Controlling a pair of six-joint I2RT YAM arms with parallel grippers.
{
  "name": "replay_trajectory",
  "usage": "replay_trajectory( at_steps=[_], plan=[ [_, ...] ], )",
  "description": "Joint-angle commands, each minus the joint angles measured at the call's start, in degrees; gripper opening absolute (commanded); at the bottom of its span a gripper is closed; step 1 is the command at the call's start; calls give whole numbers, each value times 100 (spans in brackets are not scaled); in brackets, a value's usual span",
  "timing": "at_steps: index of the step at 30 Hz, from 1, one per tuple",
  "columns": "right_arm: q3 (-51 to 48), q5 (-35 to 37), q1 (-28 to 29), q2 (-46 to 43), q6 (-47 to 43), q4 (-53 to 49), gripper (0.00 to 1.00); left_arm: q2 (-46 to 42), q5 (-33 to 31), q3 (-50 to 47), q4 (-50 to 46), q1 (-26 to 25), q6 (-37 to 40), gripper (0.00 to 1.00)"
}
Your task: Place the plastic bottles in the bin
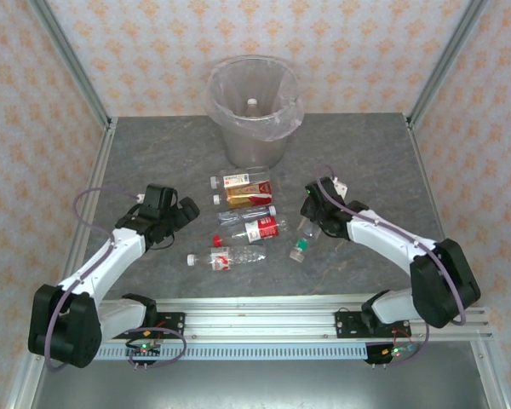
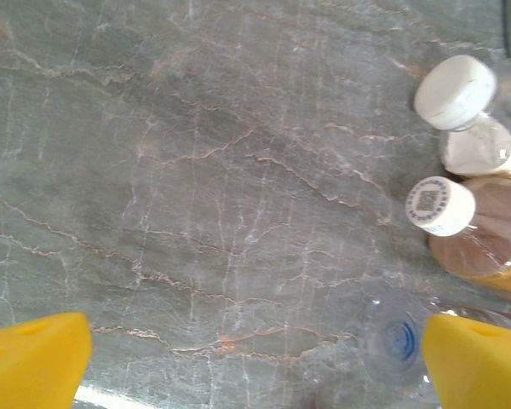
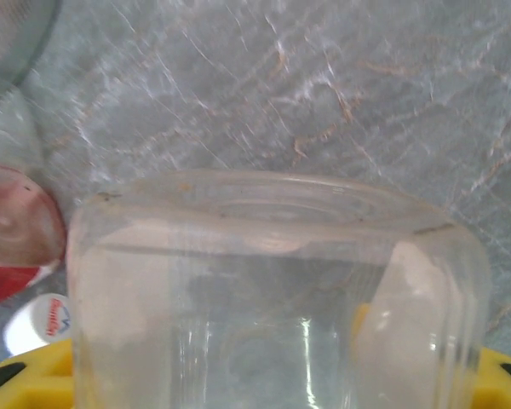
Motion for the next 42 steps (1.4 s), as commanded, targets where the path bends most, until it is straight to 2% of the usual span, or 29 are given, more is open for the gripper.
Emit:
replay_trajectory(
  at_steps=[1,8,18,25,32,42],
  plan=[
    [-76,410,18,-348,-195,637,47,-237,-48,-45,100,10,169,100],
    [162,378,19,-662,-731,2044,48,-158,-178,-20,-124,11,48,100],
    [1671,106,24,-25,-1271,3011,47,-58,-246,16,-425,12,-352,100],
    [3346,-262,-23,833,-1981,2984,47,-61,-404,29,-555,12,-439,100],
    [5299,-543,-178,2033,-2416,2629,47,16,-737,13,-772,24,-873,100],
    [8252,-517,-439,3981,-2998,1743,47,227,-698,188,-827,41,-842,100]
  ],
)
